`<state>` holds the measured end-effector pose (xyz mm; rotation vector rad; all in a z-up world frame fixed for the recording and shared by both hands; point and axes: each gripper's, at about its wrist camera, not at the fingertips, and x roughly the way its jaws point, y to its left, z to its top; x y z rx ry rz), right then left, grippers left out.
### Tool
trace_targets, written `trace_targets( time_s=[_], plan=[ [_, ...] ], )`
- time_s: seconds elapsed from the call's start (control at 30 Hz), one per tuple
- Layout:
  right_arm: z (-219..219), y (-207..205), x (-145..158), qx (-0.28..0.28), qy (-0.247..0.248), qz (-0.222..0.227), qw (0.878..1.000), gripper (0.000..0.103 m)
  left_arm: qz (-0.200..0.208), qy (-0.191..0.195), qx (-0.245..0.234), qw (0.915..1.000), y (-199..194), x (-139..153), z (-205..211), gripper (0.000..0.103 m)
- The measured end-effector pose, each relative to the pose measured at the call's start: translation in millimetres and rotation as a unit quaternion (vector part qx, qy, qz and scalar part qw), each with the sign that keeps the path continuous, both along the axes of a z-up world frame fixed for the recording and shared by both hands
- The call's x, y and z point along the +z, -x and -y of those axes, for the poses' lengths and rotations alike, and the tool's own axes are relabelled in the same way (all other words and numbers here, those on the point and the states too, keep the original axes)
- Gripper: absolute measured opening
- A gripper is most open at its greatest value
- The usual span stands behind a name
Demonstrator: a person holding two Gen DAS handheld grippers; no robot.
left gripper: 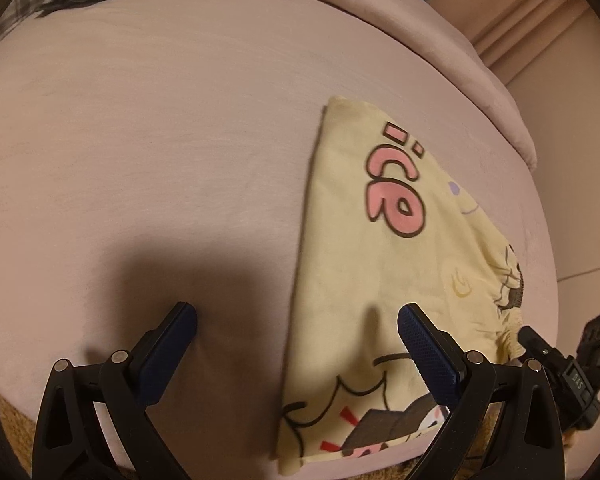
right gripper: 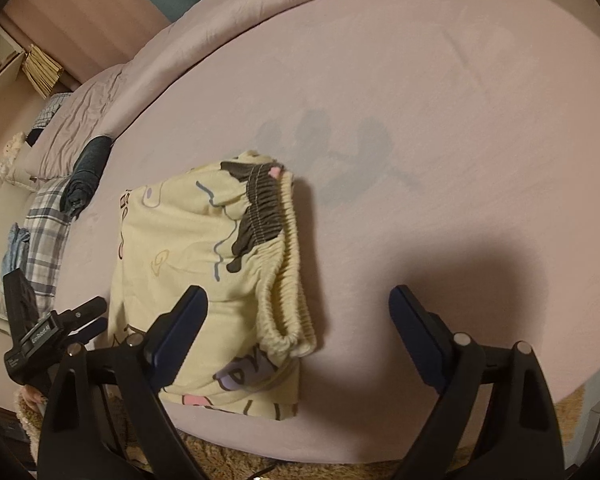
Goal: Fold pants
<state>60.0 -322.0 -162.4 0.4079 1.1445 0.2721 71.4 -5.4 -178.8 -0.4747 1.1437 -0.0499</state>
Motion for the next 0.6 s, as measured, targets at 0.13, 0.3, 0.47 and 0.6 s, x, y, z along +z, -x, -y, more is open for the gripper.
trace_targets(
  time_s=[0.13, 0.3, 0.47, 0.6],
  plan=[
    [-10, -9, -5, 0.032, -0.016, 0.000, 0.999, 0.093, -0.003, 0.008, -0.026, 0.9996, -11, -4, 9, 0.099],
    [-26, -38, -15, 0.075, -0.034, -0.008, 0.997, 0.093, -0.009, 0.016, -0.042, 0.9989, -31, -4, 14, 0.099],
    [-40, -51, -19, 0.107, -0.048, -0.006, 0.993, 0.093, -0.010, 0.034, -0.057, 0.9978, -38, -6, 19, 0.093],
    [-50, -43, -18, 0.119, -0.045, -0.002, 0.992, 0.083, -0.001, 0.033, -0.067, 0.9972, -25, -4, 23, 0.060]
  ],
)
